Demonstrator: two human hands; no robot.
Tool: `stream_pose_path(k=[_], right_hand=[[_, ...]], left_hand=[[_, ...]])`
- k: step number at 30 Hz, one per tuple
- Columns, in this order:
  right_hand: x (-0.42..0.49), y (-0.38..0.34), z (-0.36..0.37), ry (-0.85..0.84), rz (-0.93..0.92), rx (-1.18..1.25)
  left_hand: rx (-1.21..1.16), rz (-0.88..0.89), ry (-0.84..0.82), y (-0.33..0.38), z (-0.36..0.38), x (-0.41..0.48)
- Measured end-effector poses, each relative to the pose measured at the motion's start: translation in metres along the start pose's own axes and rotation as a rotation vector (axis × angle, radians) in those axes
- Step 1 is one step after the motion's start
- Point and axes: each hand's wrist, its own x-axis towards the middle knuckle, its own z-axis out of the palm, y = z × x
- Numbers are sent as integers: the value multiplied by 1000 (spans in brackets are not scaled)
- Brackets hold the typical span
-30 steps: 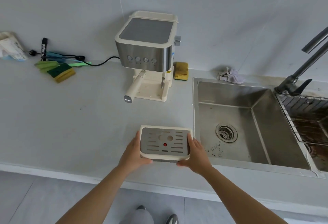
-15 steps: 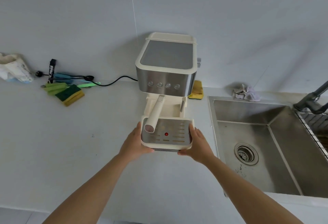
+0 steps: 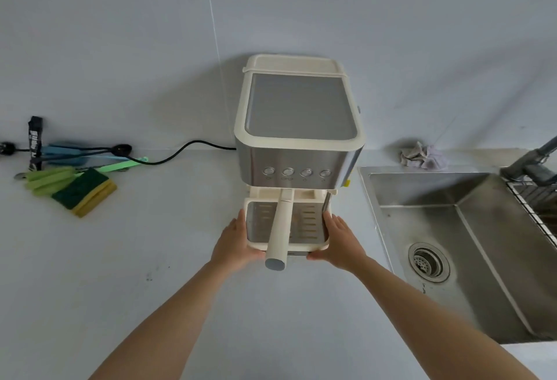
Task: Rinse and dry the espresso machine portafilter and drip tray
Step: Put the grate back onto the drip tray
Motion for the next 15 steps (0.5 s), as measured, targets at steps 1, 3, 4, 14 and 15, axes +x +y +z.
stream_pose_path(k=[1,3,4,14,15], right_hand=[[4,1,0,-2,4,-8],[10,2,1,-6,12,-24],[14,2,1,-7,17,-33],[39,5,-5,-38,31,-98],[42,5,-5,-38,32,-102]], left_hand=[[2,-3,-3,-1,1,4],[8,-10,-8,-3,3,10],[16,-10,-9,-4,3,13],[140,0,-16,-4,2,38],[150,-1,-17,-3,2,40]])
